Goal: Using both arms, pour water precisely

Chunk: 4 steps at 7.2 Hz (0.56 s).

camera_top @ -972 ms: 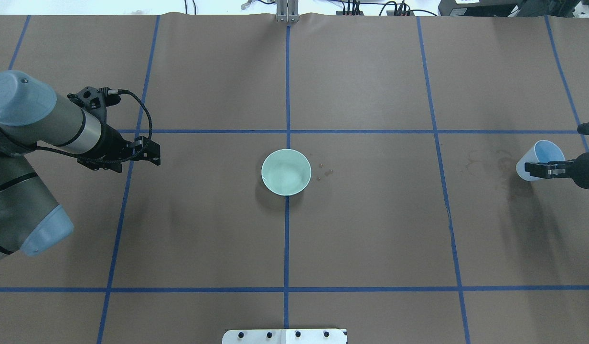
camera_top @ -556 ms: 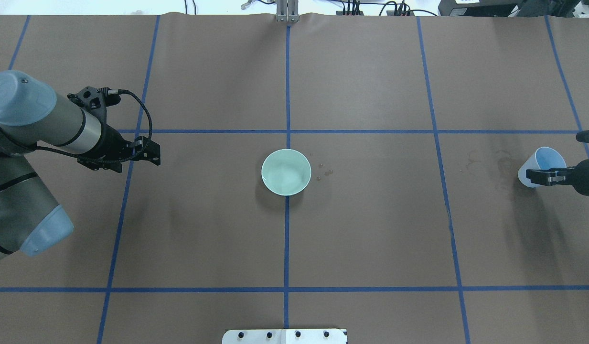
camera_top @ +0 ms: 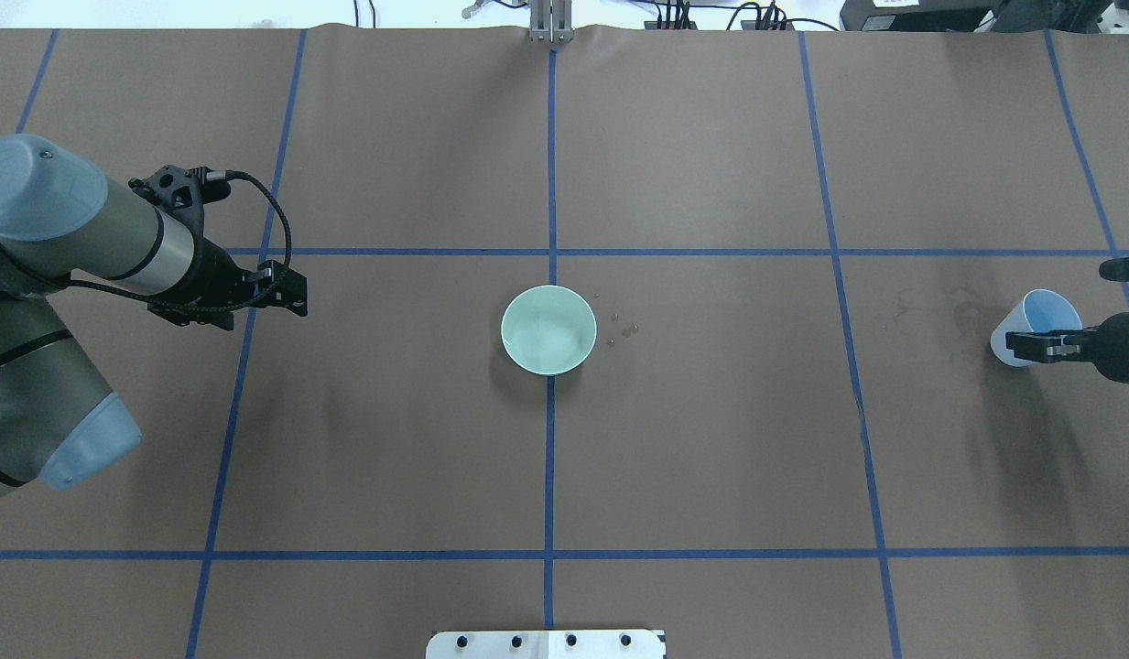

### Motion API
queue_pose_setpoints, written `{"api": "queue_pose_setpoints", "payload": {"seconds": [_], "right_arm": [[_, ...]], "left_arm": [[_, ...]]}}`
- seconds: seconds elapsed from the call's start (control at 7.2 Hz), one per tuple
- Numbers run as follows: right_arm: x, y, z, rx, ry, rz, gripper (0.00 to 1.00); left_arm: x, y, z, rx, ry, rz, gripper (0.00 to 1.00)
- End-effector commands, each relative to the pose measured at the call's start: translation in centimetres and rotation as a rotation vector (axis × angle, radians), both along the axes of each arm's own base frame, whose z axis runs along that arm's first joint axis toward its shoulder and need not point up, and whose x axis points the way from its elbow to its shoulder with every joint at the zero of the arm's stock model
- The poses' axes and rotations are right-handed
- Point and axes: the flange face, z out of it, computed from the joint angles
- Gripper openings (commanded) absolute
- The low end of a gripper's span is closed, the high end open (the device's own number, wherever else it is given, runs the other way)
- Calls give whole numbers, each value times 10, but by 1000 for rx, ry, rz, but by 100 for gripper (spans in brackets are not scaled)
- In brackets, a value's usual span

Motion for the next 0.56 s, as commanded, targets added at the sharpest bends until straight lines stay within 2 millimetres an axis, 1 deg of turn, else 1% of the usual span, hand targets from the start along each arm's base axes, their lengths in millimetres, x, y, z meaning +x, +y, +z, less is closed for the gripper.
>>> {"api": "queue_pose_setpoints", "payload": {"seconds": [0.0, 0.42], "right_arm": [[-3, 2, 1, -3, 0, -7, 97], [-2, 3, 2, -4, 3, -10, 99]], "left_arm": [[-1, 1, -2, 3, 3, 0, 99], [-2, 2, -4, 3, 5, -1, 99]]}}
